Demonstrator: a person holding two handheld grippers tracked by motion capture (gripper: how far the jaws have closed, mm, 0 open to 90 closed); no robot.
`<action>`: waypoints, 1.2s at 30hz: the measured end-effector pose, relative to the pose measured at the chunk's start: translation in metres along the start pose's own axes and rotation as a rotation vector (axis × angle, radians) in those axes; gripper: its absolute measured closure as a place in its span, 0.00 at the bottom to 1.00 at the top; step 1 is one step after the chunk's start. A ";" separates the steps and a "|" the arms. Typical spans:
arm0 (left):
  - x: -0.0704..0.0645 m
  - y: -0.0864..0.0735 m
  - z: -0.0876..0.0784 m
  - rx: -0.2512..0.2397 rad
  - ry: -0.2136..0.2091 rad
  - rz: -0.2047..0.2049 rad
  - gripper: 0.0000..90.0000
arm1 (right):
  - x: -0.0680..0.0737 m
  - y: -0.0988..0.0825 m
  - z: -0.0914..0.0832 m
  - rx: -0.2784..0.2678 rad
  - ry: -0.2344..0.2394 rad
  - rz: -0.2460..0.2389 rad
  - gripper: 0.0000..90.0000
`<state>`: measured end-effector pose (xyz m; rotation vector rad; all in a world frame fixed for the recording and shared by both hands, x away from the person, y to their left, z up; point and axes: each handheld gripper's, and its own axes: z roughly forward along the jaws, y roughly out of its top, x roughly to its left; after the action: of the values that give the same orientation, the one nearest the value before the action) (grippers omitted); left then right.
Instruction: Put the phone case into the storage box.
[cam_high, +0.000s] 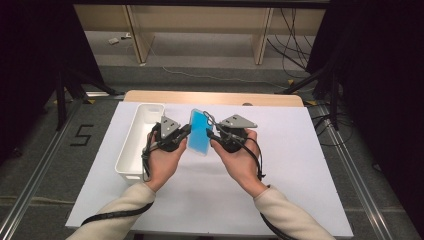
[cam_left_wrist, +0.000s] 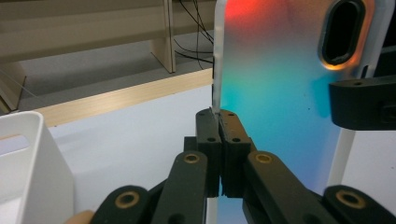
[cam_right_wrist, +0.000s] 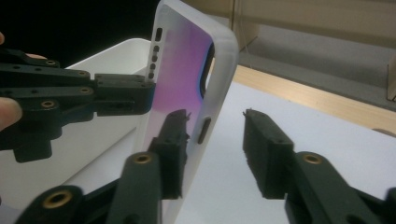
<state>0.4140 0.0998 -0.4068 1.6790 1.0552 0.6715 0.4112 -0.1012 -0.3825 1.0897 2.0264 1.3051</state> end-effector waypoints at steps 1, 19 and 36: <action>0.001 0.000 0.000 -0.002 0.004 -0.006 0.98 | 0.001 0.000 -0.002 0.006 0.010 0.007 0.63; 0.010 0.003 -0.005 -0.017 0.020 -0.016 0.98 | -0.008 -0.006 -0.028 -0.136 0.092 -0.104 0.32; 0.017 0.009 -0.016 -0.035 0.023 -0.031 0.98 | -0.025 -0.020 -0.047 -0.172 0.111 -0.118 0.21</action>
<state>0.4121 0.1207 -0.3937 1.6251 1.0777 0.6871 0.3833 -0.1505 -0.3809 0.8242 1.9813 1.4761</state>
